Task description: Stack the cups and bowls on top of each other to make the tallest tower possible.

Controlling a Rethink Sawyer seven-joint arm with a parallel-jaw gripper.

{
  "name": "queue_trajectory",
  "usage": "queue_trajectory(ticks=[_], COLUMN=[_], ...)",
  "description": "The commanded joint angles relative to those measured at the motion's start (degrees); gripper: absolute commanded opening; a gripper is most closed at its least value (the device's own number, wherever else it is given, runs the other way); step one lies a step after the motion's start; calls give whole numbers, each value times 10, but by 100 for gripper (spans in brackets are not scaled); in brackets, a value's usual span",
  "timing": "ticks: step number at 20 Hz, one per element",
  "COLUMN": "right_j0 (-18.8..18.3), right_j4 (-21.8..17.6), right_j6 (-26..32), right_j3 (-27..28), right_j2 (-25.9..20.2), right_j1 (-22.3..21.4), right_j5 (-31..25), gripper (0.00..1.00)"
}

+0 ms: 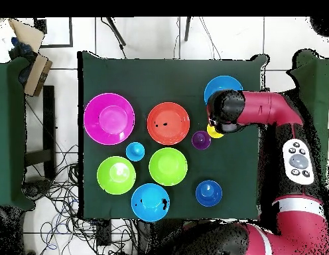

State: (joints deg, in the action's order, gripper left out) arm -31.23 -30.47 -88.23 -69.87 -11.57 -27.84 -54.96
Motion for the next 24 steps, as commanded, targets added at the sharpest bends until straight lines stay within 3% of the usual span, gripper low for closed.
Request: queue_trajectory(ticks=[1,12,24], right_j0=[-31,-29,8], right_j4=[38,33,1], right_j6=[-1,39,50], right_j3=[-41,-36,23], right_j2=[-30,-38,-21], right_j1=[-8,-4,22], right_j5=[20,27,-21], gripper=[100,100,100])
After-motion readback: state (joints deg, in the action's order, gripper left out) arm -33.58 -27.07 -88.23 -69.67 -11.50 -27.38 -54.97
